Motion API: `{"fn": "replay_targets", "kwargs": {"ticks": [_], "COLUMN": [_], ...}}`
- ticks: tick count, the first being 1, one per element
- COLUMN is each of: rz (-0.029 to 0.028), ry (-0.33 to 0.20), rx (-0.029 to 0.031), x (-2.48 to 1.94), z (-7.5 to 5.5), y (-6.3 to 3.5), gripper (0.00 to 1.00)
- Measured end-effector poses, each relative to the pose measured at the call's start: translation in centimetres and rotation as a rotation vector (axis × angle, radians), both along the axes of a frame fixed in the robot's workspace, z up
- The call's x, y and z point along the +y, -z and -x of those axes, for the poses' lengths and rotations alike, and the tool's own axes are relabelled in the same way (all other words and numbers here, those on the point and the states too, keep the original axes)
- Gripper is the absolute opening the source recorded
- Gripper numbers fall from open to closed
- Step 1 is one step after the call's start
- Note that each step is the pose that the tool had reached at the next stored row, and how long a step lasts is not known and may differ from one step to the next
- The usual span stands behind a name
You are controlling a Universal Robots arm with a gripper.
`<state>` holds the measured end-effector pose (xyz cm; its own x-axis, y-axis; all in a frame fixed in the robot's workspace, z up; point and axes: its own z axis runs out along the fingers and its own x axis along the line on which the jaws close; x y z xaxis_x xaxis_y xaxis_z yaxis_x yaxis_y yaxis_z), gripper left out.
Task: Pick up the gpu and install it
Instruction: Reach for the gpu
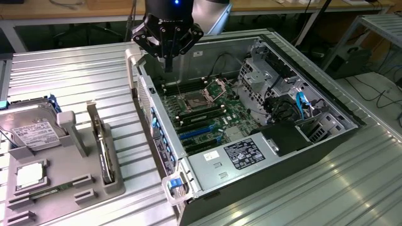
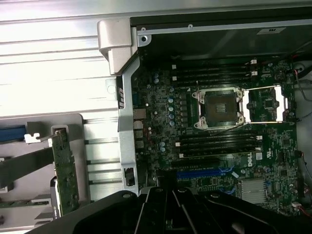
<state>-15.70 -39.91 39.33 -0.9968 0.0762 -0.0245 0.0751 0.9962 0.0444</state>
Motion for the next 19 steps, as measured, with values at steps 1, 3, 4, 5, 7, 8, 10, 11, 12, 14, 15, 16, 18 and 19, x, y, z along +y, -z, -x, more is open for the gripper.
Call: {"fn": "replay_targets", "kwargs": {"ticks": [1,3,4,5,7,8,10,11,12,14,15,16,18,19], "rz": [0.0,0.0,0.0001,0.0,0.0,-0.0001,-0.0001,-0.0002,-0.0001,-0.0002,-0.0003,-0.0004,-0.0008,-0.0009], "ry": [0.0,0.0,0.0,0.0,-0.003,-0.006,-0.014,-0.018,-0.022,-0.03,-0.035,-0.039,-0.047,-0.049], "rx": [0.0,0.0,0.0,-0.0001,0.0,0.0,0.0,0.0,0.0001,0.0,0.0,0.0,0.0,-0.0001], "x": [0.0,0.0,-0.01,-0.02,-0.11,-0.14,-0.21,-0.24,-0.27,-0.36,-0.41,-0.45,-0.54,-0.58], "z": [0.1,0.3,0.3,0.4,0.6,0.7,1.0,1.1,1.2,1.4,1.6,1.7,1.9,2.0], "y": [0.0,0.0,0.0,0.0,0.0,0.0,0.0,0.0,0.0,0.0,0.0,0.0,0.0,0.0], "gripper": [0.11,0.11,0.11,0.11,0.11,0.11,0.11,0.11,0.11,0.11,0.11,0.11,0.11,0.11]}}
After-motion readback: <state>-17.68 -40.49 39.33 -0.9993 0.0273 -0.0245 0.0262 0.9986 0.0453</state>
